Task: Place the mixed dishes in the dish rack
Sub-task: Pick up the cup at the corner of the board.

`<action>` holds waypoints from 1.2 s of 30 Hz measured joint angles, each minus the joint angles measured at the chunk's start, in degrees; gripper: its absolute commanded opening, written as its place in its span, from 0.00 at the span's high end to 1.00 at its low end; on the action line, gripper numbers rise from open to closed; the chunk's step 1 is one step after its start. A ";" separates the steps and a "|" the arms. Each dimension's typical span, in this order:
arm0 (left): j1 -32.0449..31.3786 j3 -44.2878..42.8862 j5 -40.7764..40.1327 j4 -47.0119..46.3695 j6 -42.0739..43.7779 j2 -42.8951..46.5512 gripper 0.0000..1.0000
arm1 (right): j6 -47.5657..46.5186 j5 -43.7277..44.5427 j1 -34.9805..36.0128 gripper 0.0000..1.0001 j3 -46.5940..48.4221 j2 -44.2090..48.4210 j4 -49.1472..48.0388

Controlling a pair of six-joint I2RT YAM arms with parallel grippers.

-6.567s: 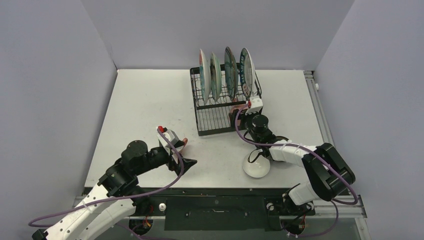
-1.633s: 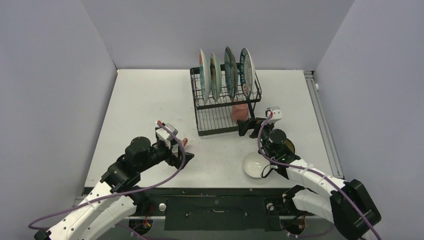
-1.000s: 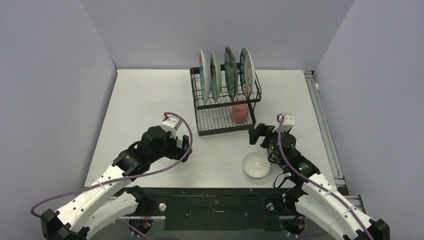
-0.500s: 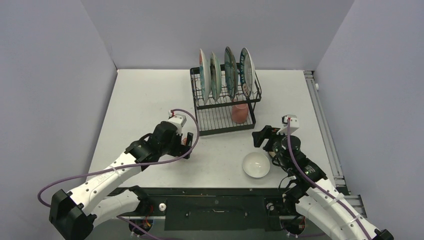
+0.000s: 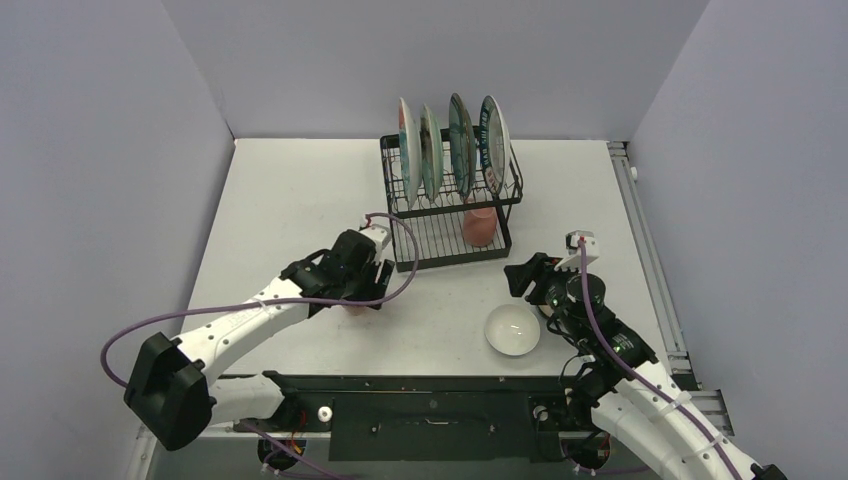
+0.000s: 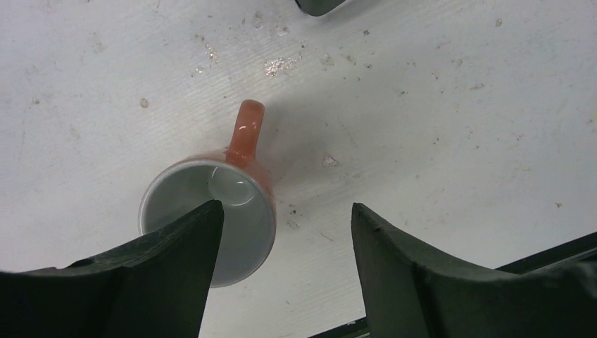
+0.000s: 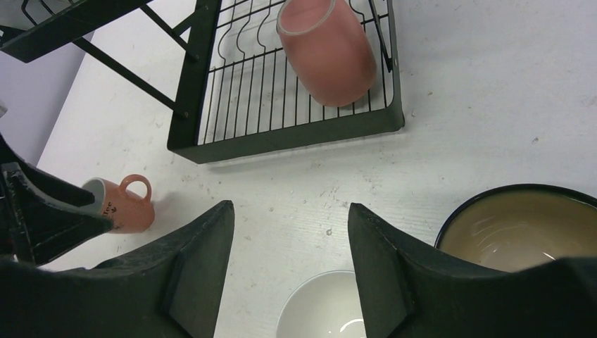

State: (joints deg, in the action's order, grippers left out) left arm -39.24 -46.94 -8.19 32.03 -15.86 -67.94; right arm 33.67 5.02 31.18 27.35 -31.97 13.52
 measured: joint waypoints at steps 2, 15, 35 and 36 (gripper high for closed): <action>0.04 -1.60 -0.11 0.15 1.11 -2.34 0.43 | 0.11 -0.42 0.00 0.45 -0.11 0.04 -0.15; 1.11 -4.87 -0.94 1.75 2.91 -9.46 0.64 | 1.18 -2.40 0.00 0.48 -1.66 0.31 -0.83; 1.11 -4.87 -1.53 5.57 1.11 -9.46 0.94 | 1.84 -4.04 0.00 0.50 -1.97 -3.48 -3.72; 1.11 -4.87 -1.42 5.62 1.01 -9.46 0.97 | 1.88 -4.07 0.00 0.51 -1.97 -3.61 -3.76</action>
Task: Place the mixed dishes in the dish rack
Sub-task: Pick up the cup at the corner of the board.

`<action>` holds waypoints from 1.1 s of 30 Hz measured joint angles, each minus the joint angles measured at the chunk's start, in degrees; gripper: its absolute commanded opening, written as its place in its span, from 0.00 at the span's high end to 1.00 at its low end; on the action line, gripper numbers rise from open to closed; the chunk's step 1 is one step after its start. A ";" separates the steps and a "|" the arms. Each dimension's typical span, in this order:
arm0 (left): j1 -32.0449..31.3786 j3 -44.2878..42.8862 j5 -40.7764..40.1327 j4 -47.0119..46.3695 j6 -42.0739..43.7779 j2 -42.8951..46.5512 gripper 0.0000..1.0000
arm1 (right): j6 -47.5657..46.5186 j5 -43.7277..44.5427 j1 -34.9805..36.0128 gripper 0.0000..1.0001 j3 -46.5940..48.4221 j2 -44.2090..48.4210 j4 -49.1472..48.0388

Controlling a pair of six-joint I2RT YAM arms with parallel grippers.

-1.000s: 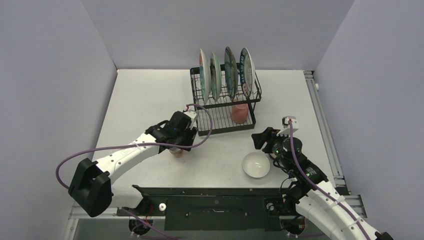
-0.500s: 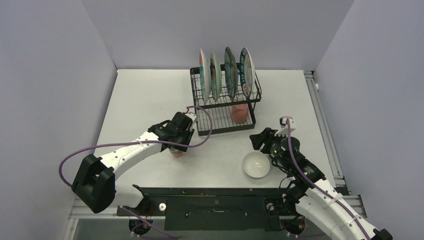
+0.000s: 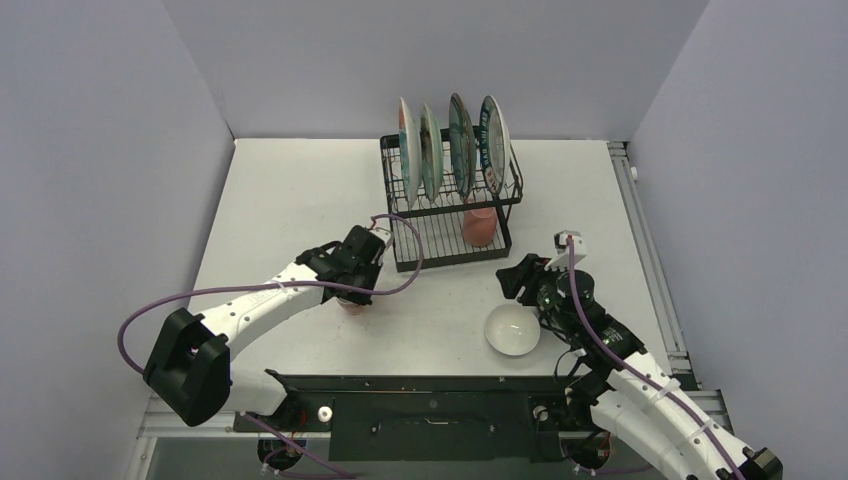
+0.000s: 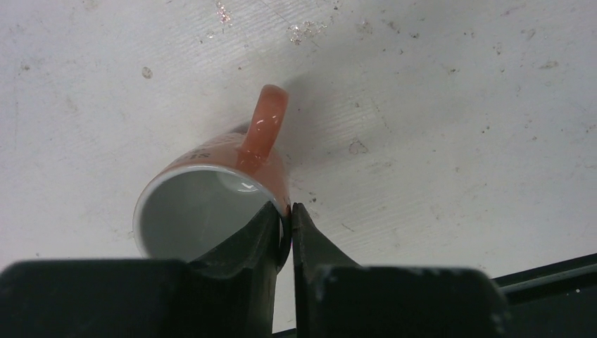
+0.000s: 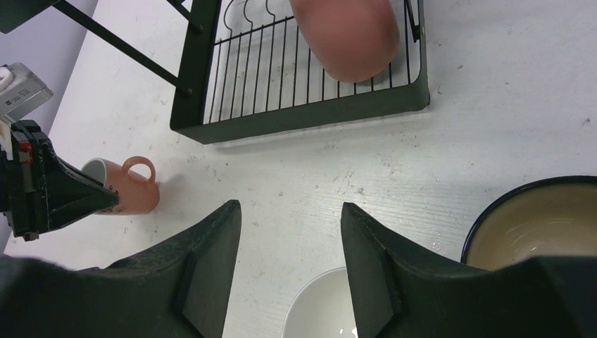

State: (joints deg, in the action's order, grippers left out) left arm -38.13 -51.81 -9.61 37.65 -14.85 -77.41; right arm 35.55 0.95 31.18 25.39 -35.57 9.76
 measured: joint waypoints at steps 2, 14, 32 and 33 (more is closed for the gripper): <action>0.00 0.00 0.39 0.11 -0.31 -0.02 1.00 | 0.13 0.00 0.00 0.51 0.00 -0.42 -0.11; 0.35 -0.55 2.62 1.25 -1.38 0.28 1.00 | -0.66 -1.51 0.00 0.40 1.84 -1.16 1.51; 4.35 -1.77 20.35 0.61 -12.68 16.81 1.00 | -0.61 -11.08 0.00 0.32 5.38 3.04 1.46; 4.68 -1.77 21.18 0.04 -13.49 17.53 1.00 | -0.26 -11.61 0.00 0.32 5.38 3.28 1.16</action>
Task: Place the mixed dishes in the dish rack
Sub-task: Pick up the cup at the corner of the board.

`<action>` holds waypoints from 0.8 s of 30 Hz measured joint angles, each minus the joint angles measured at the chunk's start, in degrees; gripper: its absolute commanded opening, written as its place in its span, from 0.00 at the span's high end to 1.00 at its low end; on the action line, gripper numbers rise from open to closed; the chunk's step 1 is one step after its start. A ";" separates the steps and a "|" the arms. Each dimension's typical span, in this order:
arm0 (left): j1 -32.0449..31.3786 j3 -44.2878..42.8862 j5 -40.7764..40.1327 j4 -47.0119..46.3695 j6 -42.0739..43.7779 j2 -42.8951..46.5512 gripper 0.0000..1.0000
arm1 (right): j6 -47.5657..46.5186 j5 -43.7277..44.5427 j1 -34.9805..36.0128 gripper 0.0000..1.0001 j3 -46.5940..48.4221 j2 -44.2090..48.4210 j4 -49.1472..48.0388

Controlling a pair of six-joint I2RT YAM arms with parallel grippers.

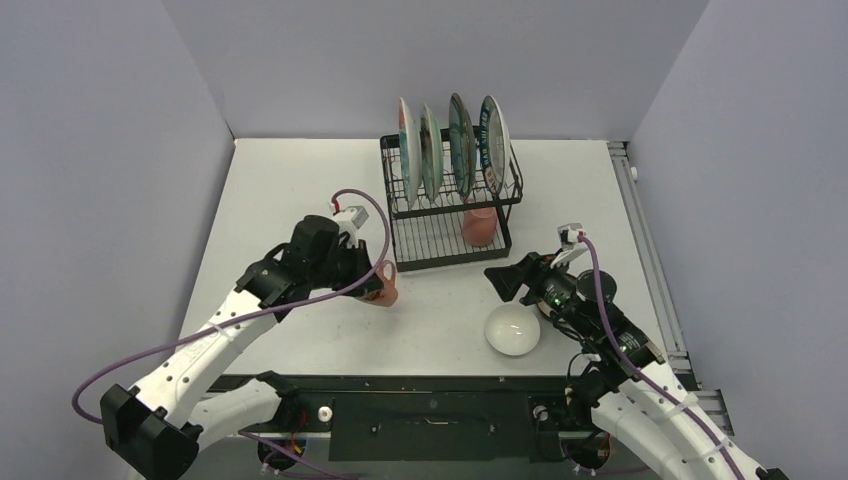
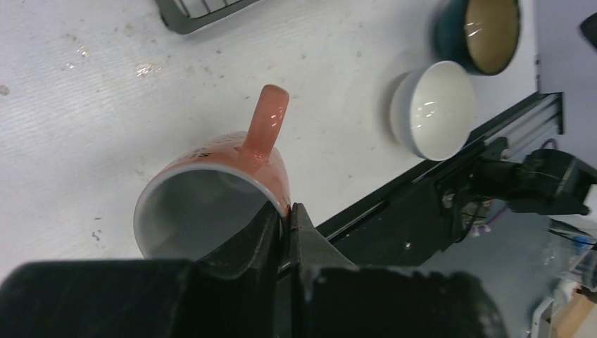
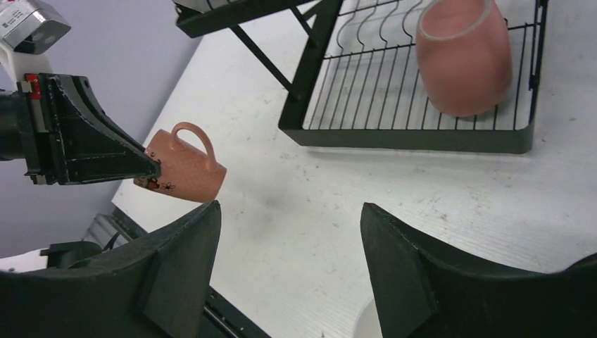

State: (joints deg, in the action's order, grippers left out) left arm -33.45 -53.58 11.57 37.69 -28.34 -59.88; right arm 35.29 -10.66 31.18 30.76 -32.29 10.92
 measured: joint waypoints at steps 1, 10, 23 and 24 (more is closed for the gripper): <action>0.44 0.00 1.29 -0.92 -1.20 0.87 1.00 | 0.48 -0.63 0.00 0.31 0.00 0.35 -0.52; 3.43 0.44 9.86 -10.45 -10.99 6.54 1.00 | 7.10 -5.64 0.07 0.30 -0.07 1.18 -7.08; 7.19 4.96 18.16 -31.34 -28.98 11.85 1.00 | 14.73 -8.61 6.43 0.28 -0.28 0.42 -19.71; 7.34 5.11 18.60 -32.89 -30.21 12.07 1.00 | 14.93 -8.57 7.50 0.27 -0.26 0.00 -20.52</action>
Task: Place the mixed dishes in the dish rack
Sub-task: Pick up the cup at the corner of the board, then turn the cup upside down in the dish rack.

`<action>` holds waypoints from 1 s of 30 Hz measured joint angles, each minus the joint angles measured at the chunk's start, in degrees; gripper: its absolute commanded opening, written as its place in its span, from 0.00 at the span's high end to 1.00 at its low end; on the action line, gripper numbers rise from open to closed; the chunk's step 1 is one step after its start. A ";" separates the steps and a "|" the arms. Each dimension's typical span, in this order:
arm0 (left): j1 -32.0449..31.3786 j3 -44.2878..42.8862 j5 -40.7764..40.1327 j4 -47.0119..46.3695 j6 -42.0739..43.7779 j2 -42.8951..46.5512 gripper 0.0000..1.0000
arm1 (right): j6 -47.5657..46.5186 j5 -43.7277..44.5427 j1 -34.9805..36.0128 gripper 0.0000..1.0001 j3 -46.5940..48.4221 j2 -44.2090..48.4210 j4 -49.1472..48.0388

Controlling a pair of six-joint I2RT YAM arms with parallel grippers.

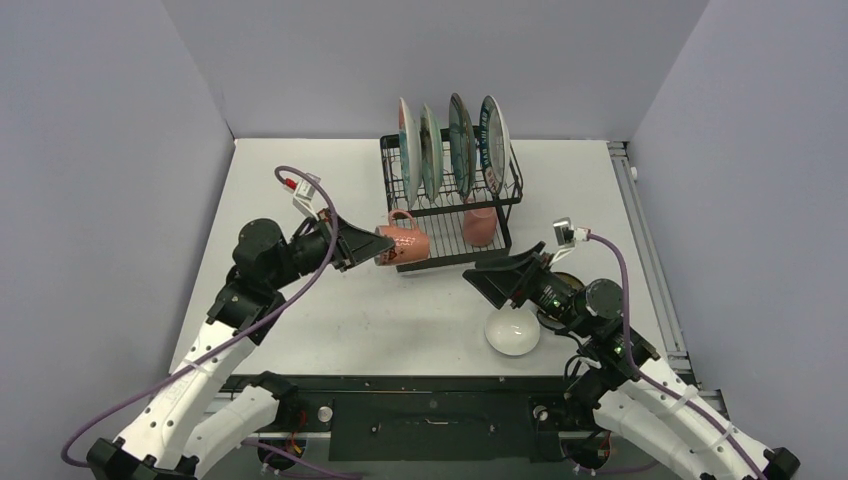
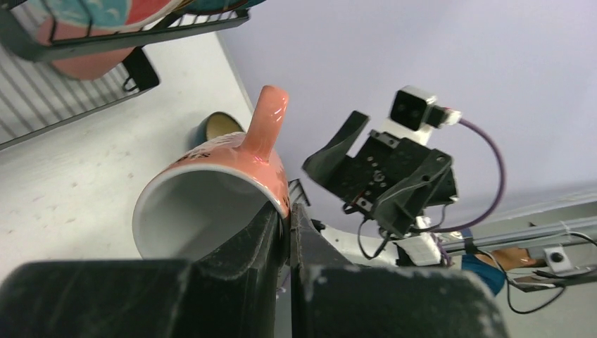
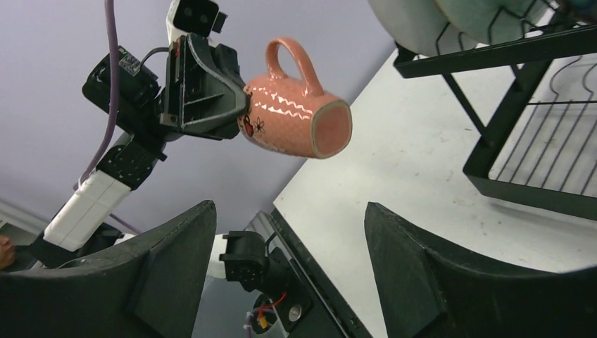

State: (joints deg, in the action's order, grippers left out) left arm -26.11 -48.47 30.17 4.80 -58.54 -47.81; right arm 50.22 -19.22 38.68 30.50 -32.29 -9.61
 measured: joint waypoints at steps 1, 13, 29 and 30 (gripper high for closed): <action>0.13 0.17 0.31 -1.66 -1.16 0.26 1.00 | 0.04 0.00 0.79 0.27 0.02 -0.46 -0.59; 1.20 2.58 1.79 -14.60 -12.13 4.09 1.00 | 1.92 1.60 4.70 0.26 0.20 -4.07 -6.54; 1.60 6.99 1.07 -24.06 -23.52 6.27 1.00 | 1.36 8.87 13.51 0.24 1.44 -7.69 -14.03; 1.64 6.99 0.96 -24.55 -23.87 6.56 1.00 | 1.18 9.27 13.94 0.24 1.75 -8.07 -14.21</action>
State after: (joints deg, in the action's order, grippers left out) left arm -24.47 -41.47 31.14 -19.75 -82.41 -41.25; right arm 51.40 -9.96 52.62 32.25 -40.36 -23.81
